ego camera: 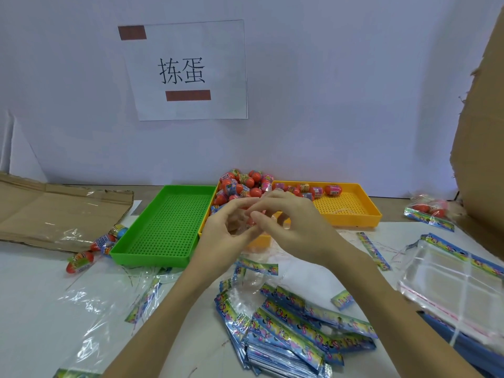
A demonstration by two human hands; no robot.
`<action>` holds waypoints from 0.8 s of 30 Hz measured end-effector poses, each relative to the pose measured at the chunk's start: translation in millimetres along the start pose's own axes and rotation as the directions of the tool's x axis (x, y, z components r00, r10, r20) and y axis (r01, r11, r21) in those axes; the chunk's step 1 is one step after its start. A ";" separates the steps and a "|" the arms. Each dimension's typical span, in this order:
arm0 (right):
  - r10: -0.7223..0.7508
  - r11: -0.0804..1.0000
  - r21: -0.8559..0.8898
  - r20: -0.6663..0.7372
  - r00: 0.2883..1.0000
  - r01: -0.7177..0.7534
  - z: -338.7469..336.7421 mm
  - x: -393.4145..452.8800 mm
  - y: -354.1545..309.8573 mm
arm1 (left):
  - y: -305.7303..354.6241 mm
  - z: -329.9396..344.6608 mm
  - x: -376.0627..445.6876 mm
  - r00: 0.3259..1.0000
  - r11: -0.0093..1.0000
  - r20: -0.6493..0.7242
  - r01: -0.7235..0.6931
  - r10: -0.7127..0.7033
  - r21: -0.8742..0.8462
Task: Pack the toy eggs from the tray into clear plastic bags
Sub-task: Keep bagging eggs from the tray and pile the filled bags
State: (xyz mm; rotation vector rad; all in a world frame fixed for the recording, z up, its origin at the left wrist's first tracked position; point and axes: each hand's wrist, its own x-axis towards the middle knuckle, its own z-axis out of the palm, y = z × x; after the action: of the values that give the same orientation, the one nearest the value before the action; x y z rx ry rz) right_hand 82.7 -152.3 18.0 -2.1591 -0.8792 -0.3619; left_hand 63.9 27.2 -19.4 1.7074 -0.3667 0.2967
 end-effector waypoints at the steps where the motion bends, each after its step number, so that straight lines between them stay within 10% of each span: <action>1: -0.001 1.000 -0.017 0.014 1.000 0.001 2.1 -0.5 -0.4 | -0.8 0.3 0.1 1.000 1.000 -0.008 -0.012 0.013 0.028; 24: 0.027 0.998 0.060 -0.109 0.994 -0.020 4.6 -0.9 -6.5 | -2.4 -10.5 4.5 0.990 0.981 0.051 0.135 -0.129 -0.142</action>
State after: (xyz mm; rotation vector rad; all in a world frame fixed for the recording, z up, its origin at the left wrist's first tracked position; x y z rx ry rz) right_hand 77.5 -146.3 18.1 -2.0736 -0.7923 -0.4339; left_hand 69.1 37.5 -18.0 1.5875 -0.2966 0.1344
